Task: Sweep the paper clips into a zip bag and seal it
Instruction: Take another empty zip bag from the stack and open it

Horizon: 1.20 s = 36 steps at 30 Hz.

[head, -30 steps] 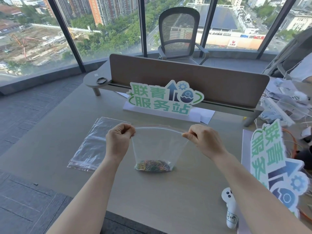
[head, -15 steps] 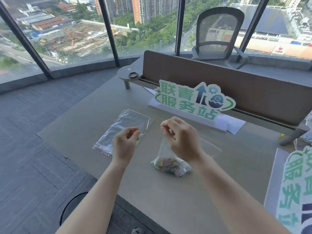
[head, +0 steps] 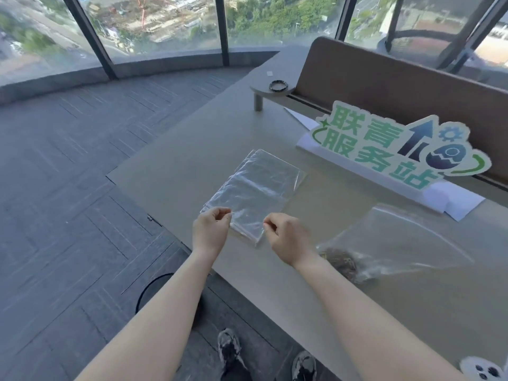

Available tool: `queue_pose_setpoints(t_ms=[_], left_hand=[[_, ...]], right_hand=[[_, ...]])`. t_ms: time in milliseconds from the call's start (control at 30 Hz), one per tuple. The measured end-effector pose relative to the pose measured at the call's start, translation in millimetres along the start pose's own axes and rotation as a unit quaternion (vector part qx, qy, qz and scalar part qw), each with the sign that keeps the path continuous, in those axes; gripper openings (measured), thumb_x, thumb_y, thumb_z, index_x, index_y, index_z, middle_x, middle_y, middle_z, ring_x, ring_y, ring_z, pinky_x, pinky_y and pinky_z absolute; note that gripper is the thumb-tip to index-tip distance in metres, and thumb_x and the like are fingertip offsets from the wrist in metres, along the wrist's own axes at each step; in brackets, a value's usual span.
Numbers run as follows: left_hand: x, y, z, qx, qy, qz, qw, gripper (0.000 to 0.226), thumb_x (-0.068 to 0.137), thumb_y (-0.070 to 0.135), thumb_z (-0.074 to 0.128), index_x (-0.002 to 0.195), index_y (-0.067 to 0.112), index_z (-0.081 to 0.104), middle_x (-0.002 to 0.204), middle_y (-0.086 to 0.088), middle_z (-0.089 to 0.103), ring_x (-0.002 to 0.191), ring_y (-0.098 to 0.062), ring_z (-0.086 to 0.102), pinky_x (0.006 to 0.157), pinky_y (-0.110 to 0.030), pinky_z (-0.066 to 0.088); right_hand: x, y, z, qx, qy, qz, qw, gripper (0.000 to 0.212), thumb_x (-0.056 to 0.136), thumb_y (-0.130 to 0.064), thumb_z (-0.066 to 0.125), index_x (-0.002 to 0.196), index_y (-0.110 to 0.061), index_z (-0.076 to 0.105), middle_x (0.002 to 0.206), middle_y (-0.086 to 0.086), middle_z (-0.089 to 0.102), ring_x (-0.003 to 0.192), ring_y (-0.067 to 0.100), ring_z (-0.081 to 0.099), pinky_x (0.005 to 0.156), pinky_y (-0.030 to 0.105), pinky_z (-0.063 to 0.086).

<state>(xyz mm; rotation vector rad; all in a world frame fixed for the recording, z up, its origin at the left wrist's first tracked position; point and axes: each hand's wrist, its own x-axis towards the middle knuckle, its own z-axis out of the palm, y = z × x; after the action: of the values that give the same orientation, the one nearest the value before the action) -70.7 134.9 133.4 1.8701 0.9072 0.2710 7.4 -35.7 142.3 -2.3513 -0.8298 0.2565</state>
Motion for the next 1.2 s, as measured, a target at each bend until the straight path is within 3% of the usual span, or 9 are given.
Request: queue_pose_setpoints(t_ms=[167,300,433,567,700,800,933,1033,1200], left_hand=[[39,-22,-15,0.032,-0.022,-0.032,0.999,0.016,0.088,0.021,0.059,0.099,0.021,0.07,0.09,0.004,0.07,0.089,-0.015,0.067,0.083,-0.032,0.053],[65,-38,-18,0.091,-0.027,-0.051,0.994,0.03,0.09,0.024,0.056,0.117,0.015,0.065,0.111,0.0,0.067,0.102,-0.016,0.061,0.084,-0.026,0.044],[89,-54,-13,0.164,-0.048,-0.07,0.983,0.048,0.093,0.029,0.054,0.137,0.012,0.047,0.136,-0.008,0.045,0.112,-0.026,0.054,0.088,-0.033,0.041],[106,-63,-3,0.222,-0.059,-0.083,0.97,0.052,0.092,0.035,0.054,0.137,0.011,0.042,0.14,-0.009,0.036,0.118,-0.03,0.046,0.086,-0.04,0.043],[121,-66,5,0.278,-0.059,-0.075,0.956,0.054,0.092,0.042,0.054,0.134,0.009,0.043,0.136,-0.011,0.039,0.122,-0.031,0.037,0.086,-0.041,0.042],[131,-65,11,0.284,-0.051,-0.087,0.953,0.054,0.089,0.047,0.056,0.128,0.01,0.047,0.128,-0.012,0.048,0.12,-0.031,0.038,0.09,-0.041,0.041],[142,-69,15,0.298,-0.064,-0.132,0.943,0.047,0.083,0.046,0.064,0.114,0.011,0.058,0.115,-0.012,0.059,0.116,-0.032,0.044,0.086,-0.041,0.044],[140,-74,14,0.311,-0.072,-0.138,0.938,0.036,0.078,0.046,0.066,0.099,0.016,0.069,0.109,-0.009,0.062,0.109,-0.031,0.047,0.085,-0.042,0.049],[119,-71,11,0.306,-0.062,-0.125,0.942,0.022,0.085,0.035,0.06,0.094,0.016,0.064,0.107,-0.006,0.056,0.105,-0.029,0.049,0.086,-0.041,0.048]], right_hand=[[18,5,47,-0.017,-0.04,0.127,0.991,0.018,0.092,-0.024,0.048,0.095,-0.021,0.065,0.094,-0.003,0.068,0.087,0.023,0.06,0.068,0.031,0.044],[25,12,74,-0.032,-0.034,0.236,0.971,0.02,0.092,-0.036,0.05,0.103,-0.023,0.059,0.098,-0.004,0.064,0.088,0.024,0.059,0.072,0.033,0.048],[27,16,95,-0.04,-0.026,0.326,0.944,0.028,0.087,-0.05,0.055,0.097,-0.025,0.056,0.102,-0.003,0.058,0.085,0.021,0.058,0.07,0.032,0.047],[28,16,111,-0.049,-0.006,0.366,0.929,0.052,0.078,-0.061,0.062,0.109,-0.02,0.054,0.109,-0.001,0.053,0.095,0.024,0.057,0.074,0.035,0.047],[30,12,122,-0.034,0.037,0.369,0.928,0.041,0.075,-0.056,0.068,0.088,-0.021,0.05,0.097,-0.001,0.051,0.084,0.023,0.054,0.066,0.032,0.041],[34,11,128,-0.045,0.057,0.377,0.923,0.041,0.077,-0.052,0.069,0.09,-0.018,0.052,0.099,0.002,0.053,0.086,0.026,0.057,0.066,0.033,0.041],[39,15,130,-0.042,0.044,0.383,0.922,0.032,0.083,-0.045,0.067,0.094,-0.017,0.055,0.104,0.002,0.053,0.09,0.026,0.056,0.067,0.03,0.038],[41,17,129,-0.02,0.019,0.396,0.918,0.018,0.084,-0.037,0.065,0.081,-0.022,0.055,0.103,0.001,0.052,0.088,0.026,0.055,0.068,0.029,0.037],[41,19,119,0.069,0.006,0.375,0.924,0.01,0.079,-0.016,0.057,0.071,-0.016,0.051,0.091,0.001,0.051,0.079,0.024,0.05,0.061,0.03,0.034]])
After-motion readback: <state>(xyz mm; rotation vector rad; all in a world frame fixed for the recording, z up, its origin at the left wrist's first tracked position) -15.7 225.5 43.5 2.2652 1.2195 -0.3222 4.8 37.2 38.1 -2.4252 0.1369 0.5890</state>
